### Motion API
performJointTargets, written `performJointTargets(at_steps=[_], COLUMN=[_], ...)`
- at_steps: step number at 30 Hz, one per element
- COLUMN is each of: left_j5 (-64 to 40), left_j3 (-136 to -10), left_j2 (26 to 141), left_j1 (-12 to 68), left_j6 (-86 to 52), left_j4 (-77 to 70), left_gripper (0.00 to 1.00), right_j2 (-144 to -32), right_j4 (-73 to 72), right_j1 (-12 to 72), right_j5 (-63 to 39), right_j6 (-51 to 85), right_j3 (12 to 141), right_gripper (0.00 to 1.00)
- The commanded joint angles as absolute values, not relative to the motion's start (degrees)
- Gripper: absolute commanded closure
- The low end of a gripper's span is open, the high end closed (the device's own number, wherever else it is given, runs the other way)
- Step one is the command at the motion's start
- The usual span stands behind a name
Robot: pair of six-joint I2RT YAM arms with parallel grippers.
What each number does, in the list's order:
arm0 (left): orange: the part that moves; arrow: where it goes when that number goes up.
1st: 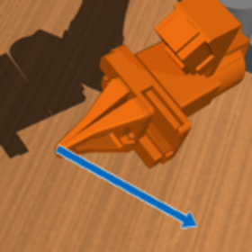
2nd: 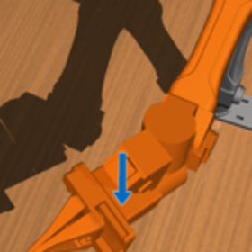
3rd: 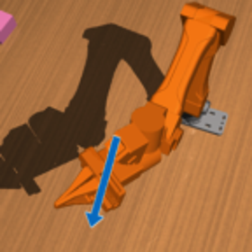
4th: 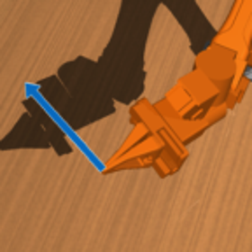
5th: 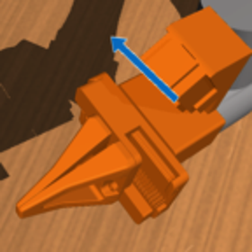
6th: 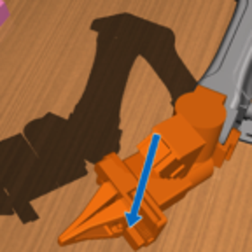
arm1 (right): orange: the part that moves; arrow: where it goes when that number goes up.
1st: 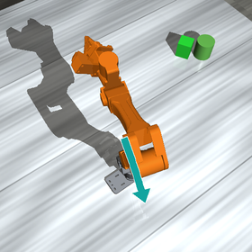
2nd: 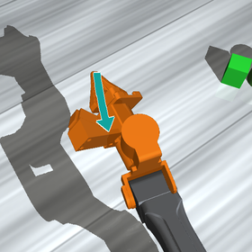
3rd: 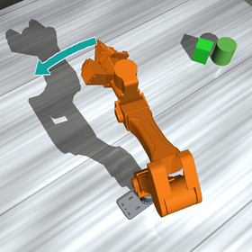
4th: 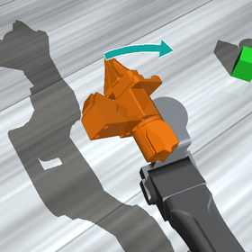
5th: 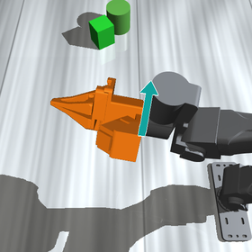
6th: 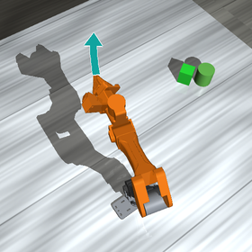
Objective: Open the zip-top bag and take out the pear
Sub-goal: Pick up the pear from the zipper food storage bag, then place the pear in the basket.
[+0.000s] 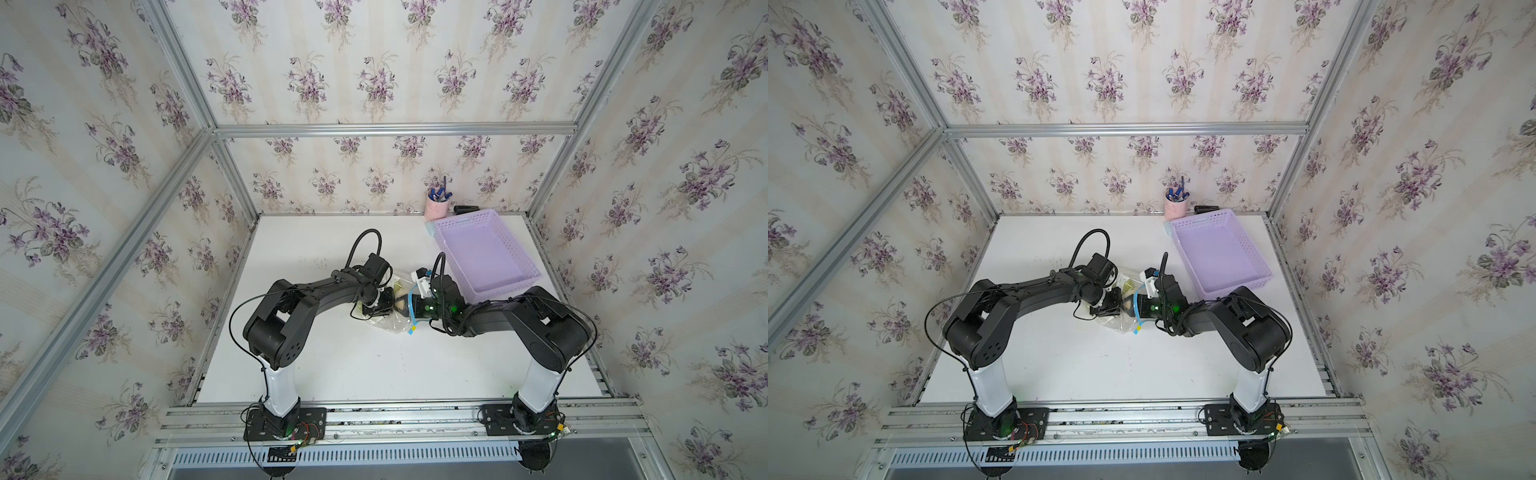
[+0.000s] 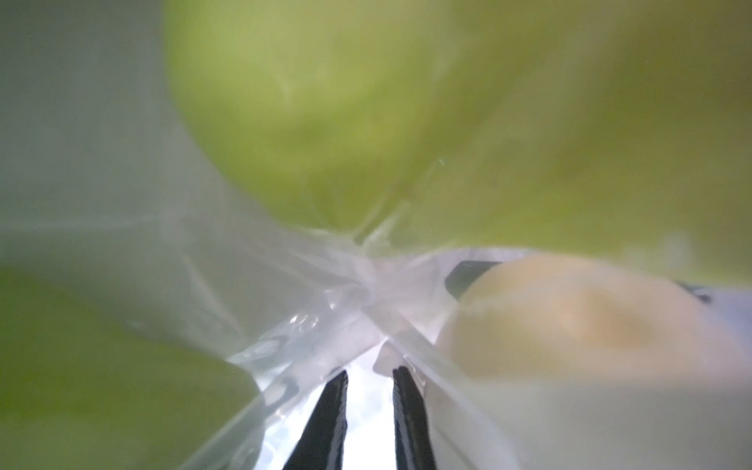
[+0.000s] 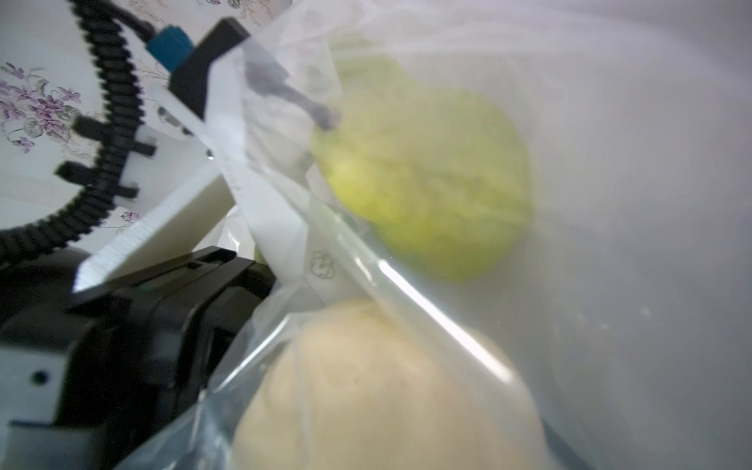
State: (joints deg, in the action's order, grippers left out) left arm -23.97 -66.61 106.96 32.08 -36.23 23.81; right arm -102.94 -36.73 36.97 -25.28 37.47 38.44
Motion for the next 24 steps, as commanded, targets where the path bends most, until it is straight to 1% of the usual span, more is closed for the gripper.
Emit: performJointTargets(at_steps=[1,5,9,13,16,19,22,24], left_j5=[-22.61,-19.49,-17.72,-19.99,-23.34,-24.74,-25.3,-24.54], left_j3=[-65.64,-62.91,-60.99,-59.76,-60.1,-60.29,-60.14,-60.1], left_j2=[105.49,103.61,102.1,101.0,100.29,98.8,95.87,93.35], left_j1=[31.43,29.13,26.43,25.16,25.29,25.36,25.37,25.29], left_j6=[-36.37,-37.73,-38.16,-37.8,-37.01,-36.35,-35.5,-34.73], left_j4=[23.72,24.92,25.81,22.46,19.54,17.34,16.26,16.79], left_gripper=[0.76,0.76,0.75,0.75,0.74,0.73,0.69,0.66], right_j2=[-100.93,-96.39,-88.33,-82.16,-77.22,-70.92,-64.54,-61.92], right_j4=[-34.71,-34.37,-28.78,-16.6,-12.88,-13.03,-9.49,-4.99], right_j1=[36.57,35.97,34.07,32.03,31.77,31.8,31.77,31.67], right_j5=[-22.25,-22.06,-22.83,-21.89,-21.82,-25.2,-25.99,-21.79], right_j6=[35.88,33.53,28.63,21.9,19.44,18.94,18.98,20.19], right_j3=[37.14,34.58,31.23,29.97,28.13,26.66,26.42,27.38], right_gripper=[0.41,0.42,0.42,0.42,0.42,0.43,0.43,0.43])
